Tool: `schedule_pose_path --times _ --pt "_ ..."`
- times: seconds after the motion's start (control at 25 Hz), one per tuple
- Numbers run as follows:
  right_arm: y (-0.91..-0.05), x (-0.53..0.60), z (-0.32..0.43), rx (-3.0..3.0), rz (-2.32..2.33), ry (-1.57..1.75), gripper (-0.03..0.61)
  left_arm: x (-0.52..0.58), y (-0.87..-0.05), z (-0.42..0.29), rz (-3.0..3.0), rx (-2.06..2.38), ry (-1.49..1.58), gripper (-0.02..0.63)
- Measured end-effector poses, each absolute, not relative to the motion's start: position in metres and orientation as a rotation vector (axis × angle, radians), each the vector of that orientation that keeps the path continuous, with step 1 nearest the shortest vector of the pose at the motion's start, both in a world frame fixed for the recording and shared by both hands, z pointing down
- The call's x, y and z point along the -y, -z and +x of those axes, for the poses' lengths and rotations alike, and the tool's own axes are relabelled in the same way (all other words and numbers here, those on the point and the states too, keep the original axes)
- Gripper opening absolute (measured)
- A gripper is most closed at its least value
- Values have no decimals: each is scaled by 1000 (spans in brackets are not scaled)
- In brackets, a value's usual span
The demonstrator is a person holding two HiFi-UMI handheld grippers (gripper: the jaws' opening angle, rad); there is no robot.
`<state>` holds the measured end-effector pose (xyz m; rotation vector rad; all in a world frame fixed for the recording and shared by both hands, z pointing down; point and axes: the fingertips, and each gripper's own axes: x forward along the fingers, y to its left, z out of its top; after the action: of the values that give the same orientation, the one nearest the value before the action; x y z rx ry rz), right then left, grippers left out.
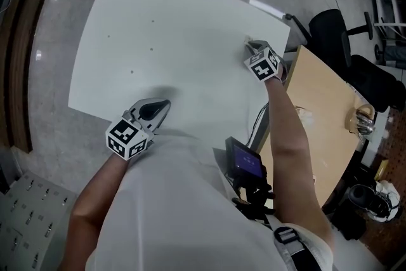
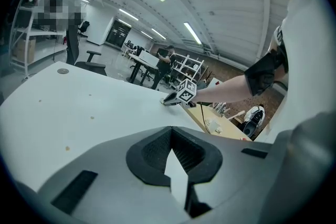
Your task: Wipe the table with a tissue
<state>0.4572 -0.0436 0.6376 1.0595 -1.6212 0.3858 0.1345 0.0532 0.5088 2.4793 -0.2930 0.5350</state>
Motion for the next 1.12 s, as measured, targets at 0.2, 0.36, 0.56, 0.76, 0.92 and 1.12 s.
schedule_pose_path --times 0.2,0.36,0.56,0.76,0.92,1.12 --pt "-639 41 445 1644 1010 -354 43 -55 -509 129 2481 309 -532 6" --pt "-640 39 430 1660 982 -323 43 -54 -508 126 2486 315 -530 6" --pt "-641 23 396 1749 904 -295 43 -53 -505 124 2505 321 -525 6" --pt "-631 -1 351 1945 873 -353 43 -54 -496 125 2532 320 -518 6" --pt "-612 -11 337 2067 1022 -430 43 -59 -493 122 2547 314 -524 6" --pt "-585 -28 343 2196 1345 -674 43 -61 -490 115 2561 325 -530 6"
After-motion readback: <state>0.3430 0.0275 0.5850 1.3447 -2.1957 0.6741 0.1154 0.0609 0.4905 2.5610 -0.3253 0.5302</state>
